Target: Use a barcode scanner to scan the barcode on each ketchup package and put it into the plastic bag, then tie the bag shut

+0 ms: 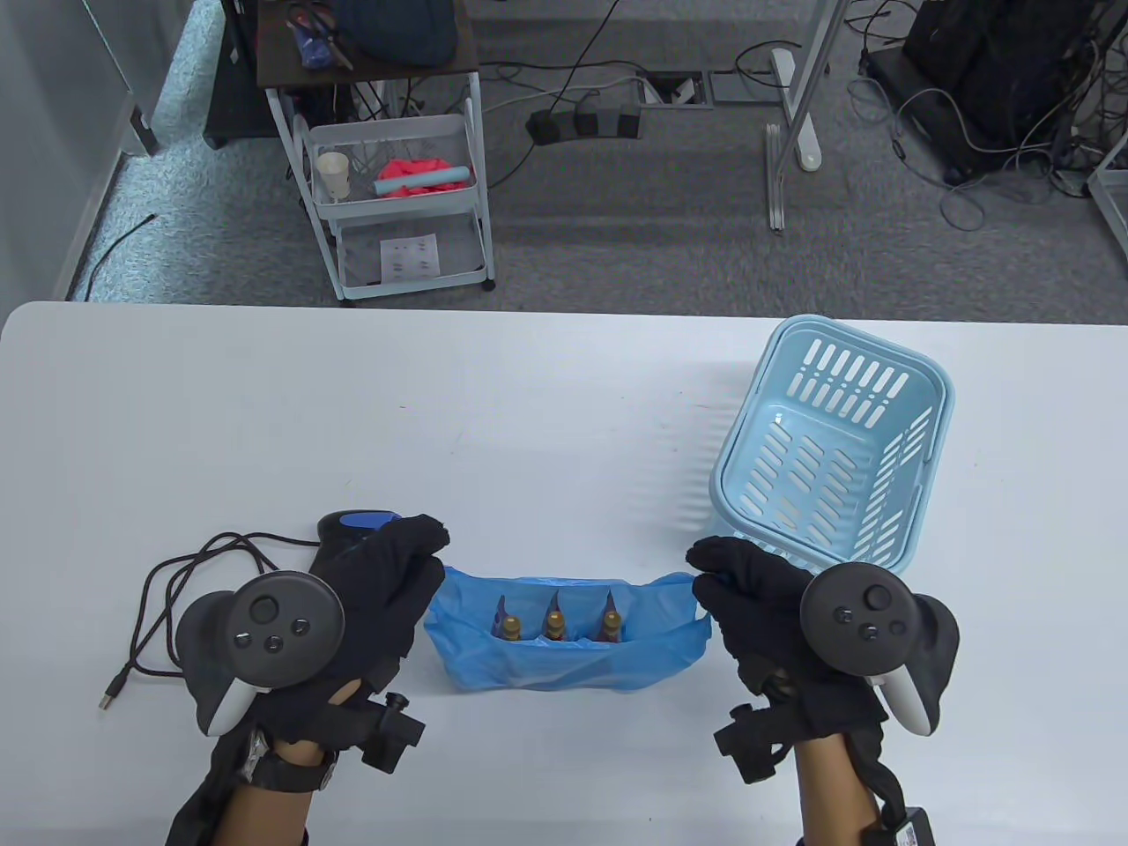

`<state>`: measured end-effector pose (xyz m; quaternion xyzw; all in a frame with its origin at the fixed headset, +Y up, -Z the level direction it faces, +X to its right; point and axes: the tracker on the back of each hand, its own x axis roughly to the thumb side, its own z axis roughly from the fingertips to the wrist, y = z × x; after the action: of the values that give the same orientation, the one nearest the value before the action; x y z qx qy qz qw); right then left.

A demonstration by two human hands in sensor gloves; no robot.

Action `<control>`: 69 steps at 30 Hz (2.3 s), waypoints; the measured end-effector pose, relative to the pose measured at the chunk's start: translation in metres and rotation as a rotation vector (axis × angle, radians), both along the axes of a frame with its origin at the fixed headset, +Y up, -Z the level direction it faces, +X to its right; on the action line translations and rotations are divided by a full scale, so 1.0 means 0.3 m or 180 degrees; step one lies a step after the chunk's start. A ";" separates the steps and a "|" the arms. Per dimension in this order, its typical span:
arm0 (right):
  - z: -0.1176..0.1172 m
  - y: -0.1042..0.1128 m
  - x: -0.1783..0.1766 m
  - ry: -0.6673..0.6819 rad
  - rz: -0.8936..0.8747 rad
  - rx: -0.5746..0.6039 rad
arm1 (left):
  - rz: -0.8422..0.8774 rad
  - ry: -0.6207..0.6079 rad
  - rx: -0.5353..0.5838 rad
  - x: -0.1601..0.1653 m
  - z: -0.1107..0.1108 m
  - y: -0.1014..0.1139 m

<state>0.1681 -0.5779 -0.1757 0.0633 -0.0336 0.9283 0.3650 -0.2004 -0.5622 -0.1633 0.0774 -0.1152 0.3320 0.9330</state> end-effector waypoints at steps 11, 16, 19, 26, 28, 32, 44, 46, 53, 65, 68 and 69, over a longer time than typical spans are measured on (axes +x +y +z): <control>0.015 0.012 -0.009 0.0052 -0.0076 0.0037 | -0.0023 -0.0062 0.0103 0.001 0.005 0.013; 0.018 0.012 -0.007 0.0055 -0.0085 0.0023 | 0.0015 -0.0105 0.0102 0.003 0.005 0.011; 0.018 0.009 -0.003 0.0046 -0.0112 0.0004 | -0.0016 -0.0171 0.0041 0.003 0.003 0.003; 0.023 0.006 0.004 0.0017 -0.0109 -0.0018 | 0.0107 -0.0486 -0.0129 -0.015 0.010 -0.033; 0.025 0.006 0.006 0.0010 -0.0104 -0.0023 | 0.0158 -0.0581 -0.0166 -0.024 0.013 -0.043; 0.027 0.006 0.010 -0.0005 -0.0109 -0.0030 | 0.0188 -0.0765 -0.0254 -0.051 0.016 -0.075; 0.027 0.009 0.008 0.0007 -0.0106 -0.0056 | 0.0581 -0.1190 -0.0637 -0.024 -0.070 -0.278; 0.029 0.009 0.008 0.0013 -0.0098 -0.0056 | 0.0946 -0.1171 -0.0674 -0.016 -0.087 -0.296; 0.035 0.006 0.013 0.0058 -0.0113 -0.0082 | 0.1120 -0.1066 -0.0545 -0.013 -0.114 -0.329; 0.127 -0.026 0.108 0.0361 -0.0381 0.0184 | 0.1344 -0.1084 -0.0535 -0.030 -0.119 -0.354; 0.151 -0.081 0.128 0.0543 -0.0492 0.0179 | 0.1372 -0.1097 -0.0528 -0.029 -0.118 -0.355; 0.152 -0.100 0.130 0.0598 -0.0494 0.0151 | 0.1376 -0.1101 -0.0526 -0.028 -0.118 -0.353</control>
<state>0.2070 -0.6080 -0.1300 0.1558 -0.0260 0.8862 0.4356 -0.2087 -0.6682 -0.1986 -0.0340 -0.2260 0.5397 0.8102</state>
